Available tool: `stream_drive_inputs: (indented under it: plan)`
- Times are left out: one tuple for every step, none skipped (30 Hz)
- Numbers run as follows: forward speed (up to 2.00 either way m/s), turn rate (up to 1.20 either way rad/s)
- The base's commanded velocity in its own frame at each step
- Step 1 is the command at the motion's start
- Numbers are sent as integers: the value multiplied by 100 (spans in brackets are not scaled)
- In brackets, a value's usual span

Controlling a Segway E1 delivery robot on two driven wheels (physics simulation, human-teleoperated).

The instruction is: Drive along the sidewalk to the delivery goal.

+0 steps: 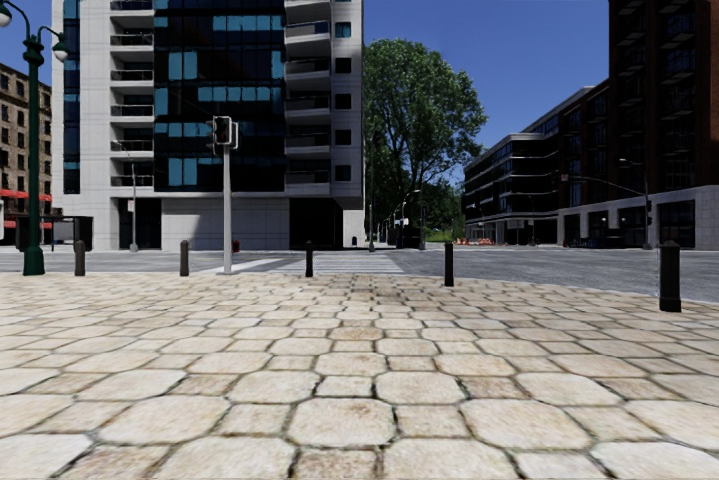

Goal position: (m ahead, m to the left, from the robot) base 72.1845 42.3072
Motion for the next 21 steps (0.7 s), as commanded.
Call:
stream_drive_inputs:
  plan:
    - [200,0]
    - [200,0]
    - [200,0]
    - [200,0]
    - [200,0]
    - [200,0]
    - [200,0]
    - [200,0]
    - [200,0]
    - [200,0]
    - [200,0]
    - [200,0]
    - [200,0]
    - [200,0]
    - [200,0]
    - [200,0]
    - [200,0]
    - [200,0]
    - [200,0]
    - [200,0]
    - [200,0]
